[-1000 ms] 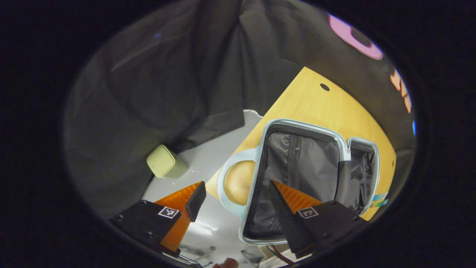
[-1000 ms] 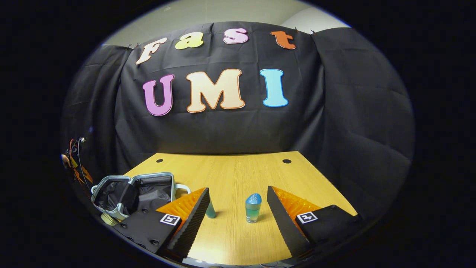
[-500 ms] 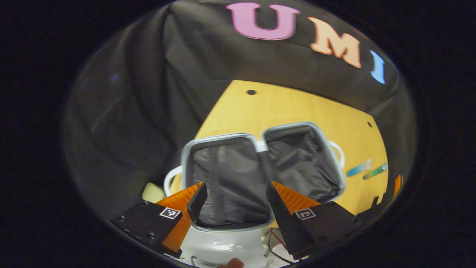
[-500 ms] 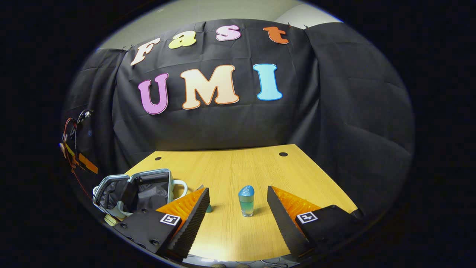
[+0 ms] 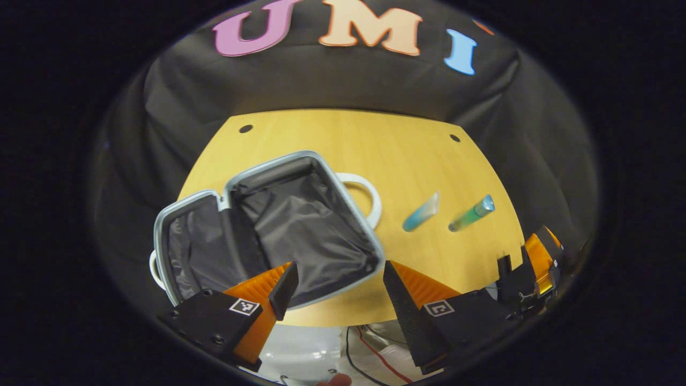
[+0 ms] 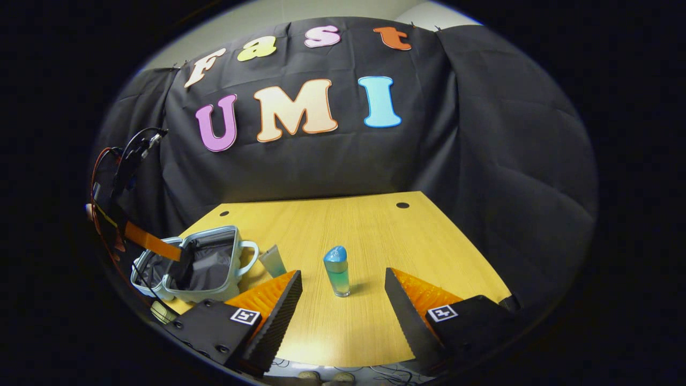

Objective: First open the suitcase, pack the skin care products into it, and then close the suitcase.

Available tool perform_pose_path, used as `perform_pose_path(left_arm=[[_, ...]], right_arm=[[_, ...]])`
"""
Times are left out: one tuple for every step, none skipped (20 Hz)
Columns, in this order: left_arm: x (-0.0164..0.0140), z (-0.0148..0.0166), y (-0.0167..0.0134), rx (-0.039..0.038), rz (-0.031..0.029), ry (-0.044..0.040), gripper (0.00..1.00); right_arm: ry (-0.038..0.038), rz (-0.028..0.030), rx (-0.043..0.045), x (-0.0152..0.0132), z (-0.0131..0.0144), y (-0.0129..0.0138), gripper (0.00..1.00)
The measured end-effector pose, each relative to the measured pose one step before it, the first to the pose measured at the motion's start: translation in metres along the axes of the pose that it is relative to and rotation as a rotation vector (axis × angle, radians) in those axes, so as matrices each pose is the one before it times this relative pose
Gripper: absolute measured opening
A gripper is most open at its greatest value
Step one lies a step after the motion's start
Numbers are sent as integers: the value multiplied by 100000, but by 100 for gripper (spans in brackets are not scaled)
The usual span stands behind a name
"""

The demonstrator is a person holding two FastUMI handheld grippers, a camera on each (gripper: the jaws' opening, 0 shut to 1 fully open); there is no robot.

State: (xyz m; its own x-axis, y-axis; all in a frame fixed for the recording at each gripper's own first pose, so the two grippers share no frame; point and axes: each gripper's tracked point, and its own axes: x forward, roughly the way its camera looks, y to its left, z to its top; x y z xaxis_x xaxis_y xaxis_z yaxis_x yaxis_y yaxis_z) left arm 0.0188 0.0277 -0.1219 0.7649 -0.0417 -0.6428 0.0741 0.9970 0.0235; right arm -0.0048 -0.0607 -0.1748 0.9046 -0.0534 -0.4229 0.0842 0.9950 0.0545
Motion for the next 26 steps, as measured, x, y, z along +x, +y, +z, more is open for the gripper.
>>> perform_pose_path(left_arm=[[905,399,-1745,1905,-2021,-2210,95],[946,437,-1452,1678,-1500,-1379,95],[1014,350,-1358,1986,-1455,-1955,95],[903,69,-1221,1995,-118,-1046,95],[802,435,-1021,1935,375,-3284,95],[871,507,-755,904,1021,-3710,95],[660,399,-932,72,110,-3179,95],[838,115,-1078,-195,-526,-2425,95],[855,-122,-866,-383,-248,-2105,95],[1019,-294,-624,-724,364,-952,95],[940,-205,-419,-1150,1051,-993,94],[1086,-297,-245,-1920,1149,-591,94],[944,-290,-126,-2111,1345,-1253,94],[968,-150,-30,-1919,1223,-876,94],[791,-236,99,-1934,2000,-1000,94],[699,-411,78,-1160,1117,1,92],[713,-324,62,-895,1541,-2,93],[753,-224,129,-642,1217,-1140,92],[568,-441,261,-227,1432,310,92],[637,-218,-23,-90,1010,-111,91],[439,-246,69,-270,963,54,90],[457,-154,180,-335,1378,201,89],[483,49,-25,-782,611,62,86],[434,-175,-138,-465,435,622,82],[394,-84,40,-13,859,687,68],[526,-70,116,65,789,380,65]], right_arm=[[1147,815,188,384,-487,-199,97],[1667,1122,-289,617,-664,-163,97],[1236,638,-465,561,-539,-179,97],[1336,1209,-405,508,-570,-204,96],[1070,1430,-681,713,-424,-13,97],[887,1108,-1082,643,-495,-135,96],[931,1640,-1159,637,-432,1,96],[803,1624,-938,779,-444,32,96],[769,1697,-774,749,-379,67,97],[1004,1701,-721,770,-368,12,97],[801,1498,-668,695,-382,-18,96],[623,1352,-434,651,-361,-147,97],[633,1209,-252,687,-225,-142,97],[491,983,-303,675,-172,-103,98],[350,761,-283,538,-105,-250,96],[395,922,-208,491,-207,-115,97],[224,709,-302,538,-1,-170,98],[169,578,-597,480,-46,-182,98],[95,568,-613,554,22,-204,98],[573,769,-315,523,-107,-143,98],[802,993,-154,565,-112,9,98],[1310,820,-398,423,-453,-13,98],[948,597,-1090,427,-300,-21,98],[939,532,-1138,346,-189,-102,96],[721,688,-1026,350,-99,85,98],[345,678,-707,278,-31,52,98]])
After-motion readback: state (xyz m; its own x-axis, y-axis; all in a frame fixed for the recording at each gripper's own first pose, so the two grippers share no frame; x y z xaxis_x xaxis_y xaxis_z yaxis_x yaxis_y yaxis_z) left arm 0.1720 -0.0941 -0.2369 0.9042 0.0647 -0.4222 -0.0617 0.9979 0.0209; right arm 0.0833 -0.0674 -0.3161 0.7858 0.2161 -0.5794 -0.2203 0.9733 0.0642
